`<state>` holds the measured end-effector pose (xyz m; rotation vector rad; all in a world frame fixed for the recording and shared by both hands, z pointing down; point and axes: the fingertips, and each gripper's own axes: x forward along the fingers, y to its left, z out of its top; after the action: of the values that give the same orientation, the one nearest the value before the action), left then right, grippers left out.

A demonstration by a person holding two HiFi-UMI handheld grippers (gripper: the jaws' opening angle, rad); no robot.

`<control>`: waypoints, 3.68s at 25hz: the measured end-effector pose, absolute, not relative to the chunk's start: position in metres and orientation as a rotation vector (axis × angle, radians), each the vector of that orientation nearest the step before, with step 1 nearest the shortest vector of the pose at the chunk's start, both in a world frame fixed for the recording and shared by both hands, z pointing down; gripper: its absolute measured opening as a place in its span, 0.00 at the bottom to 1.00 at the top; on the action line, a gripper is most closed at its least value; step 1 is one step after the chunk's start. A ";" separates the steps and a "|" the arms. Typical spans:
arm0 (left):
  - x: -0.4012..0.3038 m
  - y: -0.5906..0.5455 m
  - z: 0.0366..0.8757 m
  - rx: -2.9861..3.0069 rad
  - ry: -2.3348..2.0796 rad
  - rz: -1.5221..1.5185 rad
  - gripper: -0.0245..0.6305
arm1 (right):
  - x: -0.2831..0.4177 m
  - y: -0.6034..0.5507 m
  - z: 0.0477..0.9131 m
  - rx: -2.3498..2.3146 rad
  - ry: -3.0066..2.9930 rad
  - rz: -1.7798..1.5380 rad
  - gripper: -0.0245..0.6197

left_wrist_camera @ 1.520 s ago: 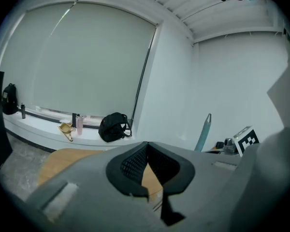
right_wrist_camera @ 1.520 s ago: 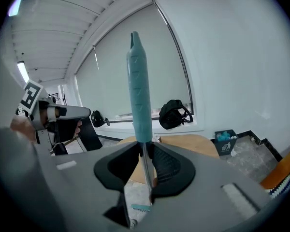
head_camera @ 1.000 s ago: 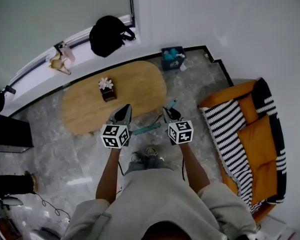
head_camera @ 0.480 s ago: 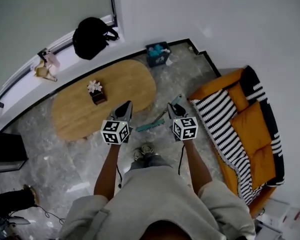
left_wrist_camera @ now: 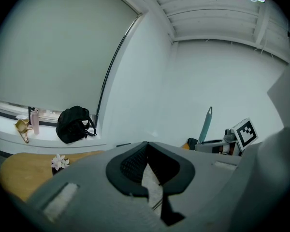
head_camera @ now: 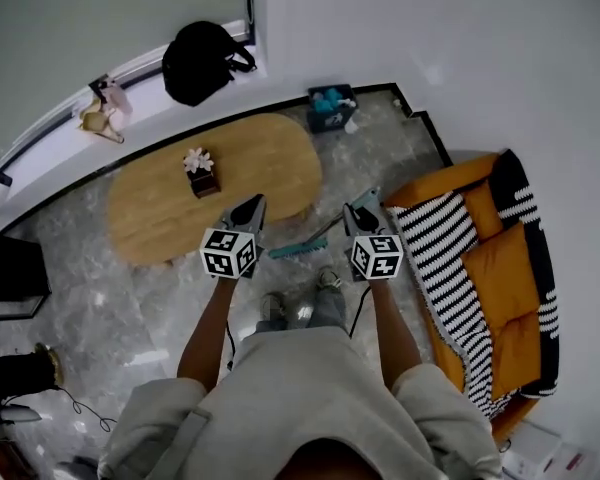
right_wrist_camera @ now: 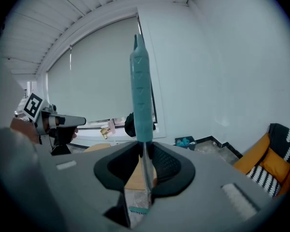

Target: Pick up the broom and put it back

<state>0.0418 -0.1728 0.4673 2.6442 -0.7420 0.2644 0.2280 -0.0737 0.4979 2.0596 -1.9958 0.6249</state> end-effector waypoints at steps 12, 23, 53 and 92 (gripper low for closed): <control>0.123 -0.198 0.461 2.586 -0.992 0.303 0.04 | 0.293 -0.110 0.512 1.765 -2.230 0.594 0.17; 0.185 -0.172 0.464 2.450 -1.218 0.303 0.04 | 0.349 -0.134 0.524 1.437 -2.371 0.538 0.17; 0.135 -0.103 0.578 2.101 -1.388 0.191 0.04 | 0.332 -0.114 0.628 1.066 -2.299 0.577 0.17; 0.136 -0.069 0.696 1.787 -1.568 0.192 0.04 | 0.280 -0.187 0.774 0.606 -2.328 0.574 0.17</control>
<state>0.1356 -0.0689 0.6963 1.7871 -1.5677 0.1922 0.2796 -0.1872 0.7741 0.6059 -2.3281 0.5740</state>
